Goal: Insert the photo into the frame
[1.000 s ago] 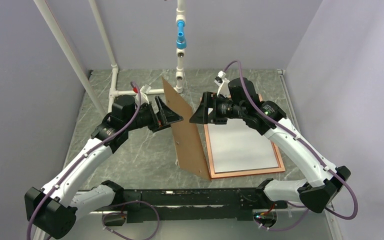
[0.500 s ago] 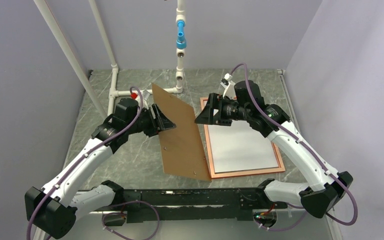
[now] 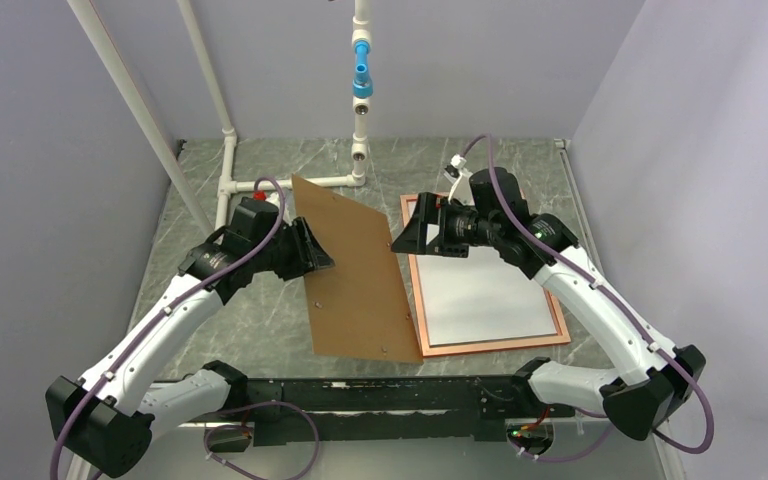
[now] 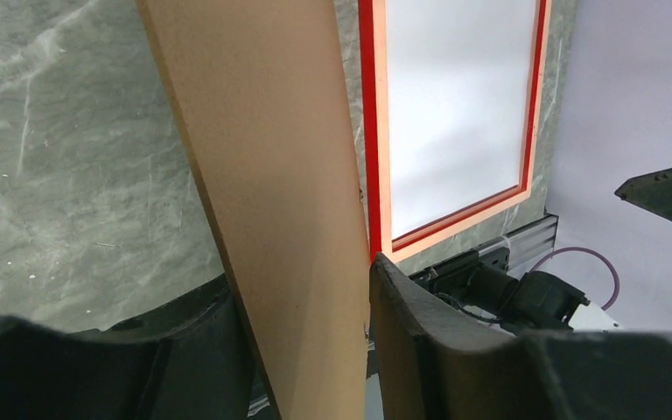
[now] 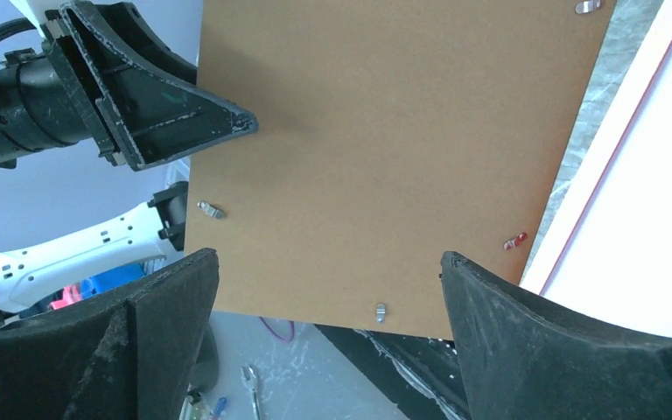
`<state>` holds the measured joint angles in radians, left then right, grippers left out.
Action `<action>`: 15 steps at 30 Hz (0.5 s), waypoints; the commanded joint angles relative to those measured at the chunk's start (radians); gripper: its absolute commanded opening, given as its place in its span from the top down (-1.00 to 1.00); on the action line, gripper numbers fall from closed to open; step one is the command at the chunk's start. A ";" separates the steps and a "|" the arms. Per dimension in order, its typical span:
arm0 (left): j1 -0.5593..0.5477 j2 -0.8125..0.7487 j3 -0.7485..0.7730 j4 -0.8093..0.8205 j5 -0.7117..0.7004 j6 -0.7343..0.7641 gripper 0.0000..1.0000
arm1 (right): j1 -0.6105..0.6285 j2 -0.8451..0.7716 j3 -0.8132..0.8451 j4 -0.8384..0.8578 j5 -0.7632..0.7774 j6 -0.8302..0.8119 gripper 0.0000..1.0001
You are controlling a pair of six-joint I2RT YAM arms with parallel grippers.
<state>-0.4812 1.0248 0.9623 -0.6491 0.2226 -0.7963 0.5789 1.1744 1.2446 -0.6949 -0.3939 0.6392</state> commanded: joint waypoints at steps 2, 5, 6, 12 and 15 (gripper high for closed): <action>-0.005 -0.023 0.039 0.029 -0.008 0.025 0.06 | -0.005 -0.058 -0.017 0.052 0.031 -0.019 -0.99; -0.004 -0.009 0.044 0.023 -0.009 0.028 0.34 | -0.007 -0.057 -0.033 0.061 0.026 -0.018 -0.99; -0.004 -0.007 0.044 0.025 -0.009 0.027 0.48 | -0.009 -0.055 -0.039 0.065 0.019 -0.018 -0.99; -0.004 -0.025 0.019 0.020 -0.033 0.009 1.00 | -0.017 -0.045 -0.077 0.087 -0.024 -0.010 -0.99; -0.004 -0.054 0.013 0.018 -0.064 -0.003 1.00 | -0.023 -0.047 -0.096 0.092 -0.030 -0.017 -0.99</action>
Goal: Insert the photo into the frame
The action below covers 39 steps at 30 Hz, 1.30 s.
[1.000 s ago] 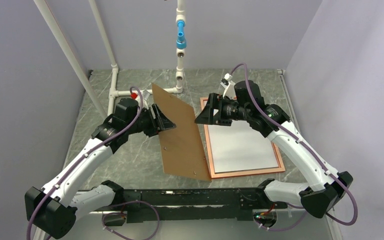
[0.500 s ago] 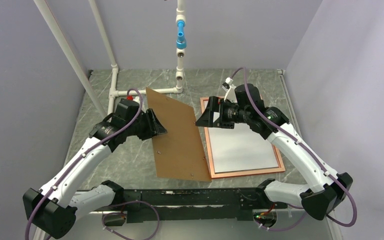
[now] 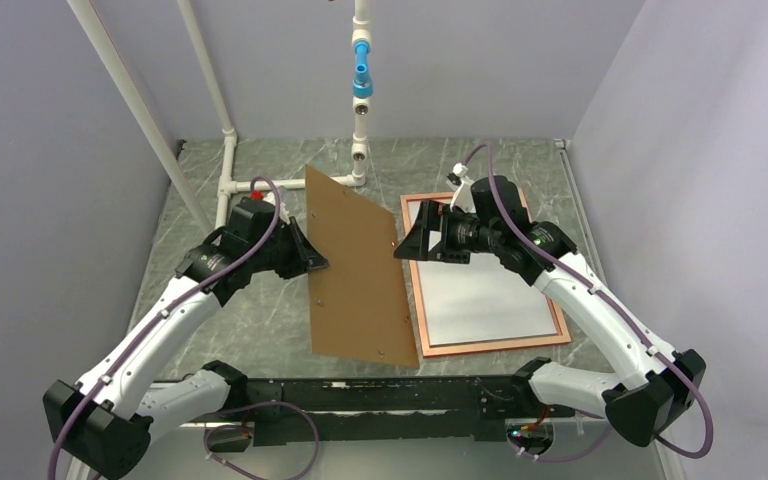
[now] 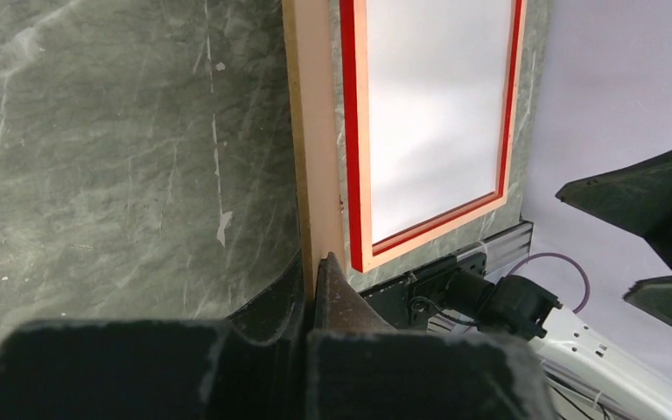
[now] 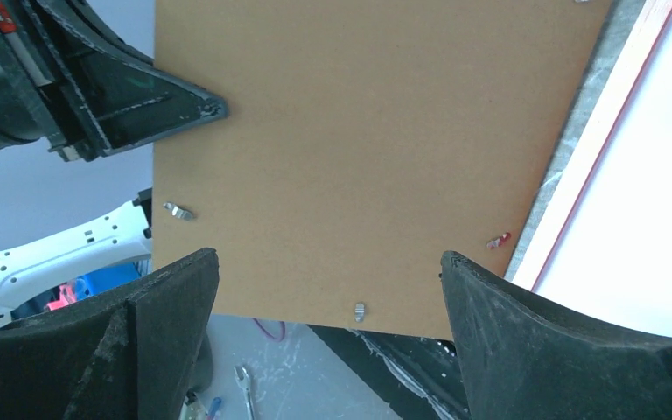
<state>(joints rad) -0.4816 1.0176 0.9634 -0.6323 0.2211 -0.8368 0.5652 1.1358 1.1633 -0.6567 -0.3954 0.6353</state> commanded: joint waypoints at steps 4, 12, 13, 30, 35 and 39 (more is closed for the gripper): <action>-0.004 -0.097 0.024 -0.005 -0.102 0.029 1.00 | -0.030 -0.020 -0.051 0.076 -0.057 -0.022 -0.99; -0.004 -0.239 0.043 0.039 -0.107 0.024 1.00 | -0.110 -0.034 -0.139 0.131 -0.141 -0.023 -0.99; -0.004 -0.250 0.046 0.049 -0.095 0.024 1.00 | -0.124 -0.037 -0.149 0.136 -0.154 -0.025 -0.99; -0.003 -0.322 0.001 0.358 0.174 -0.082 1.00 | -0.482 -0.141 -0.376 0.323 -0.576 -0.039 -0.99; -0.003 -0.334 -0.026 0.506 0.274 -0.117 1.00 | -0.542 -0.161 -0.423 0.459 -0.709 0.014 -0.98; -0.002 -0.341 -0.043 0.600 0.325 -0.151 1.00 | -0.561 -0.181 -0.408 0.506 -0.770 0.035 -0.97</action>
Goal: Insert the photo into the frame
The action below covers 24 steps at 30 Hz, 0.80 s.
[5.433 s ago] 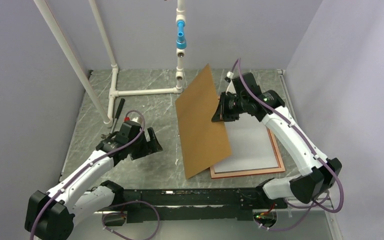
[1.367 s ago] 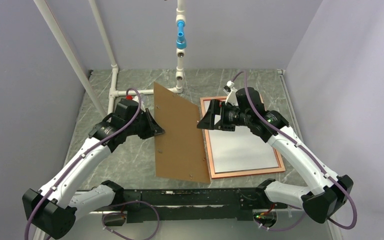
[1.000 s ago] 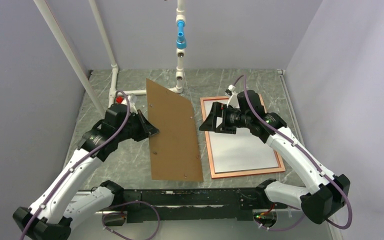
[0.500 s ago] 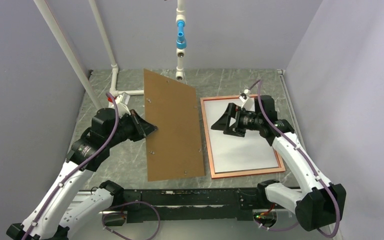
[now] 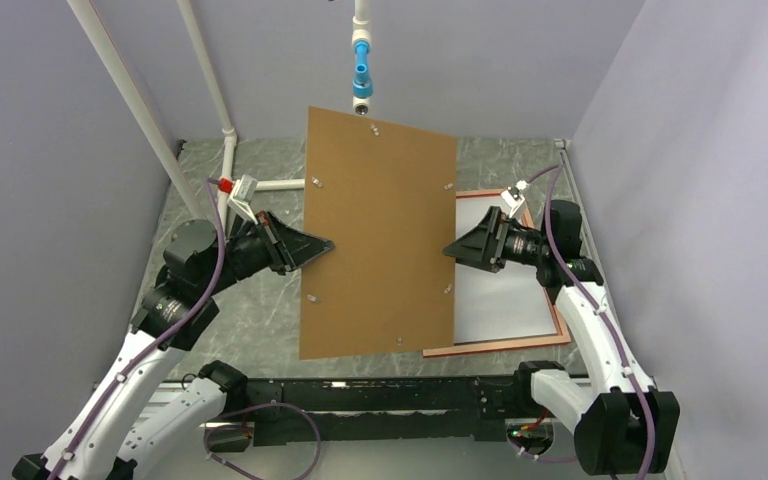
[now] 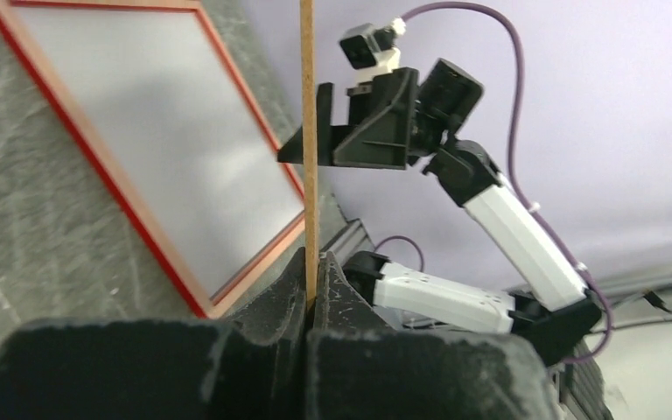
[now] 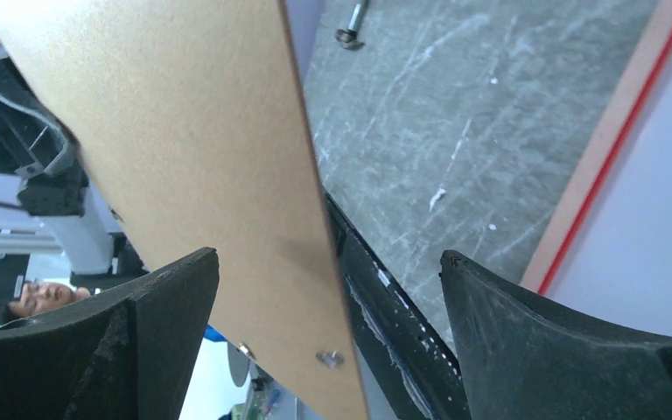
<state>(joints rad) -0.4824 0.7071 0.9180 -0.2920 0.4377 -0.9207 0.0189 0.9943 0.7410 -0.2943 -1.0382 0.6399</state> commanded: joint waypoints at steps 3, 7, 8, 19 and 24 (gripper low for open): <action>-0.001 -0.035 -0.017 0.305 0.125 -0.082 1.00 | -0.014 -0.058 0.008 0.227 -0.168 0.107 -0.94; 0.000 -0.043 -0.032 0.295 0.110 -0.072 1.00 | -0.015 -0.092 -0.040 0.525 -0.231 0.356 -0.84; -0.002 -0.048 -0.039 0.294 0.103 -0.069 1.00 | -0.015 -0.103 -0.052 0.608 -0.240 0.434 -0.82; 0.003 -0.089 -0.156 0.365 0.058 -0.106 1.00 | -0.014 -0.151 -0.076 1.009 -0.271 0.799 -0.31; 0.004 -0.087 -0.172 0.364 0.059 -0.107 1.00 | -0.015 -0.147 -0.060 1.078 -0.280 0.863 -0.13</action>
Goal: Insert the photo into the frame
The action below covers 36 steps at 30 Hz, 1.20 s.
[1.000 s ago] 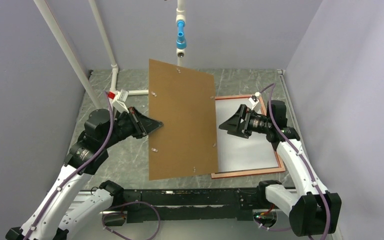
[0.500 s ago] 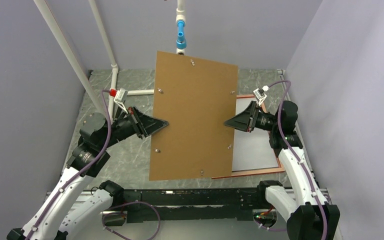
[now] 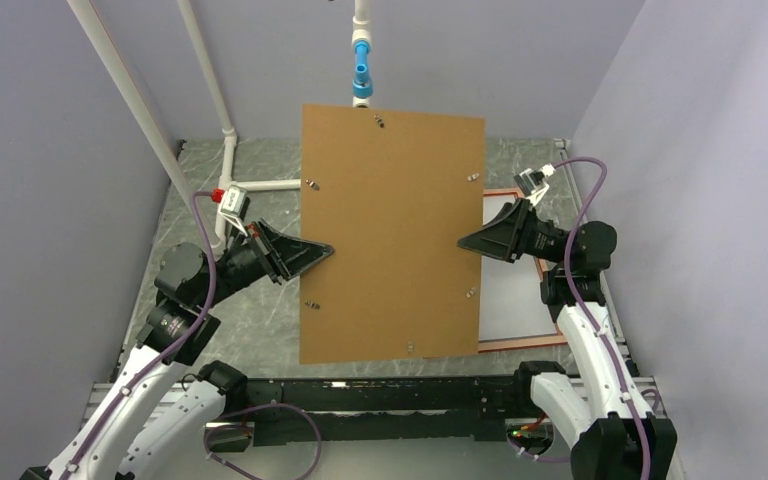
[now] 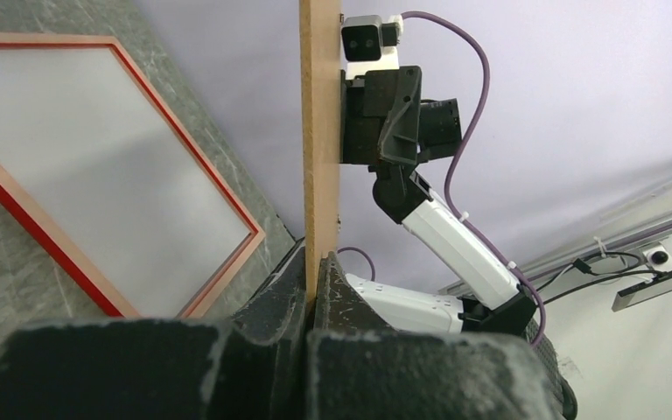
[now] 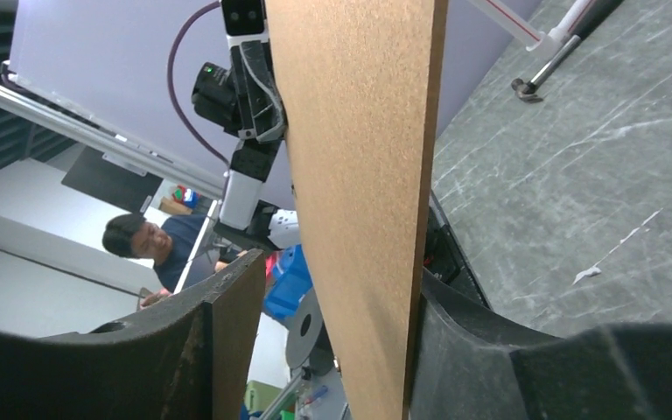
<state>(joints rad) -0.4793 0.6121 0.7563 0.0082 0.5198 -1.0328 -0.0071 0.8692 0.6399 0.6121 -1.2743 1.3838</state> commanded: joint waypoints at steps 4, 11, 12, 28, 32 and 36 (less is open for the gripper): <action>0.002 0.004 -0.024 0.051 -0.038 0.005 1.00 | 0.012 0.001 0.033 0.350 -0.048 0.246 0.11; 0.004 0.005 -0.051 0.056 -0.047 -0.016 1.00 | 0.012 0.060 0.004 0.662 -0.052 0.482 0.88; 0.004 0.008 -0.052 0.053 -0.048 -0.017 1.00 | 0.012 0.067 0.001 0.690 -0.051 0.504 0.98; 0.005 -0.040 0.018 -0.323 -0.258 0.102 -0.99 | -0.009 0.020 0.082 -0.107 -0.027 -0.031 1.00; 0.007 -0.039 0.058 -0.452 -0.341 0.146 -0.99 | -0.036 0.023 0.199 -0.552 0.026 -0.348 1.00; 0.006 -0.032 0.089 -0.515 -0.378 0.185 -0.99 | -0.081 0.045 0.230 -0.725 0.050 -0.435 1.00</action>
<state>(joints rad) -0.4763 0.5858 0.7830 -0.4099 0.2203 -0.9195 -0.0505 0.9165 0.8043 0.1856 -1.2900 1.1454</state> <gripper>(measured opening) 0.994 0.020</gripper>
